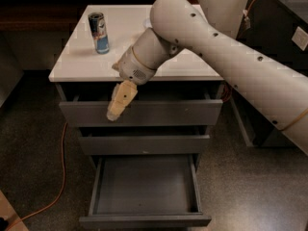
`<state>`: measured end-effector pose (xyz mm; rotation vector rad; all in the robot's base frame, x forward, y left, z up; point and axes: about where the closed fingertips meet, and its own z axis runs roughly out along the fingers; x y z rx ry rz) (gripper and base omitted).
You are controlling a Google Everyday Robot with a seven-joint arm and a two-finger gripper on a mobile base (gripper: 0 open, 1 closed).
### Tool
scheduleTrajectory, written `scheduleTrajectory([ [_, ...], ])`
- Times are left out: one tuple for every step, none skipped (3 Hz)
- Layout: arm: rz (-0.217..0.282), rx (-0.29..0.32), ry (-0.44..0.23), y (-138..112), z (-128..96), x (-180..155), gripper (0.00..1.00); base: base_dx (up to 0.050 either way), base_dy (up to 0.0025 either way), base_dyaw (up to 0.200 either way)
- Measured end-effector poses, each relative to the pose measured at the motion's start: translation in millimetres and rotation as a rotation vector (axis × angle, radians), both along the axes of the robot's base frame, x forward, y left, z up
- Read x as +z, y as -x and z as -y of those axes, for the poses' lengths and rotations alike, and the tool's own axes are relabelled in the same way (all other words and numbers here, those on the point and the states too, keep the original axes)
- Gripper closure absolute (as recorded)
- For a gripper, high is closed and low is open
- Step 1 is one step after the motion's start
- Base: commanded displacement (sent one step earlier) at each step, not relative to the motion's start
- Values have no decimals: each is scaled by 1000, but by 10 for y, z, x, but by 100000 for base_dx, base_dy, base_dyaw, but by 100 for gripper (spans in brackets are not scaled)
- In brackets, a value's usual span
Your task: Place redbull can into bottom drawer
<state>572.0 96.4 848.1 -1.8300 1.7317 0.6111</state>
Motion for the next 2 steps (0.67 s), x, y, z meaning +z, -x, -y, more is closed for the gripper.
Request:
scheduleTrajectory([
  [-22,-56,-14,-261,-12,165,0,0,0,0],
  [-13,-120,-28,-536,-58,355,0,0,0,0],
])
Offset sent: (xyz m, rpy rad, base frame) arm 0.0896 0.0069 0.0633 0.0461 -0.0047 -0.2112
